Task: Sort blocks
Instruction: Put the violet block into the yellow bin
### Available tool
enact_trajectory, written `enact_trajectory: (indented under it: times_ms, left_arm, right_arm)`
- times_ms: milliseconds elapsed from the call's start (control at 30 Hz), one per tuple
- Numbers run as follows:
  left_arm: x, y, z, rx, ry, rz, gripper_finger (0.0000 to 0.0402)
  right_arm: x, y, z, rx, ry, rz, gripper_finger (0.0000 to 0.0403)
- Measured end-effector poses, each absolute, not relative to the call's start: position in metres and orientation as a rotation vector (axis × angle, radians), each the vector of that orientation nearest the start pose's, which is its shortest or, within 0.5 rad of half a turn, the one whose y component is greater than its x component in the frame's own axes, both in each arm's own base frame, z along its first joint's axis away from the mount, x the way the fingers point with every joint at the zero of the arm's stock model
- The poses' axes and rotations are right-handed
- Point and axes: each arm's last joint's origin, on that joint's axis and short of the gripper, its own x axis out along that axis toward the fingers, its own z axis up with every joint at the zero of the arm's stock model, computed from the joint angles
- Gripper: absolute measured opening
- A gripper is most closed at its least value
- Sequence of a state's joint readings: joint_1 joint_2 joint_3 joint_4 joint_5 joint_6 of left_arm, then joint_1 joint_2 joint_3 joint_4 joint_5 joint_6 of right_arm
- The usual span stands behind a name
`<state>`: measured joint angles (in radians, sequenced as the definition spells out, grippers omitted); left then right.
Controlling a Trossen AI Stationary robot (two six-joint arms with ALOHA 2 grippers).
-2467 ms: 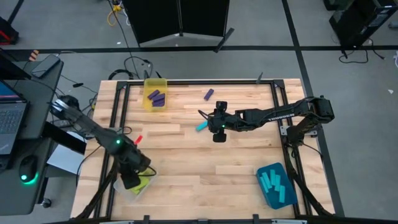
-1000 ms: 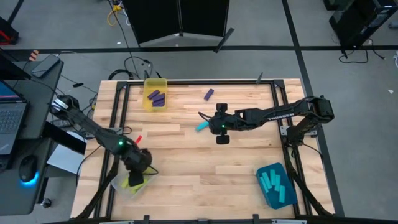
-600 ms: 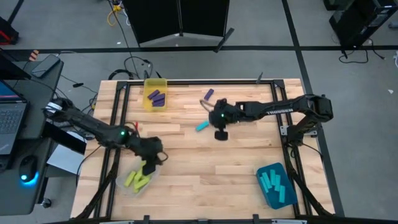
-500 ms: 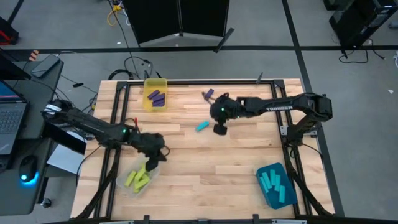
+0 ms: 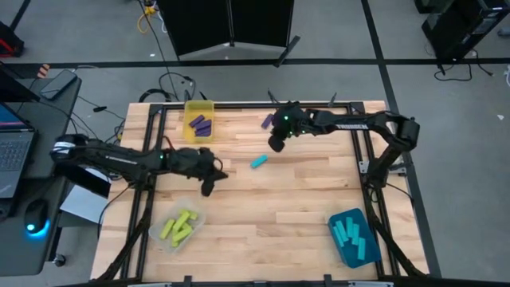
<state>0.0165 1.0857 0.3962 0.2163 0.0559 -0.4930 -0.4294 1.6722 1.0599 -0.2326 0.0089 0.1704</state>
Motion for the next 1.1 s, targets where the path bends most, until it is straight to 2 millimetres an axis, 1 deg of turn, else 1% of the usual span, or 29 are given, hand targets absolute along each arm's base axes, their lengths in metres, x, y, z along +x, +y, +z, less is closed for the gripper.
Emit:
enact_trajectory:
  times_ms: [67, 167, 300, 367, 467, 633, 800, 933, 1033, 1100]
  left_arm:
    - [0.213, 0.008, 0.187, -0.502, 0.412, 0.13, 0.0004]
    - [0.214, 0.015, 0.19, -0.5, 0.357, 0.188, 0.0004]
    - [0.214, 0.02, 0.192, -0.497, 0.327, 0.234, 0.0005]
    - [0.215, 0.022, 0.193, -0.498, 0.31, 0.236, 0.0005]
    - [0.215, 0.023, 0.194, -0.478, 0.304, 0.237, 0.0005]
    - [0.215, 0.023, 0.194, -0.449, 0.303, 0.247, 0.0005]
    - [0.215, 0.023, 0.194, -0.446, 0.303, 0.252, 0.0006]
    - [0.215, 0.023, 0.194, -0.446, 0.304, 0.253, 0.0006]
    - [0.214, 0.023, 0.193, -0.446, 0.306, 0.253, 0.0006]
    - [0.214, 0.023, 0.193, -0.446, 0.308, 0.253, 0.0006]
  right_arm:
    - [0.319, -0.152, 0.199, 0.397, 0.73, -0.52, 0.0094]
    - [0.323, -0.162, 0.19, 0.49, 0.69, -0.59, 0.012]
    - [0.328, -0.176, 0.173, 0.608, 0.711, -0.71, 0.0158]
    - [0.333, -0.185, 0.169, 0.672, 0.694, -0.752, 0.0175]
    - [0.342, -0.196, 0.165, 0.715, 0.705, -0.799, 0.02]
    - [0.355, -0.213, 0.163, 0.739, 0.766, -0.871, 0.0231]
    - [0.365, -0.228, 0.153, 0.737, 0.901, -0.932, 0.024]
    - [0.374, -0.239, 0.147, 0.702, 0.986, -0.924, 0.024]
    - [0.378, -0.243, 0.149, 0.649, 1.066, -0.891, 0.0241]
    - [0.376, -0.242, 0.152, 0.604, 1.144, -0.857, 0.0241]
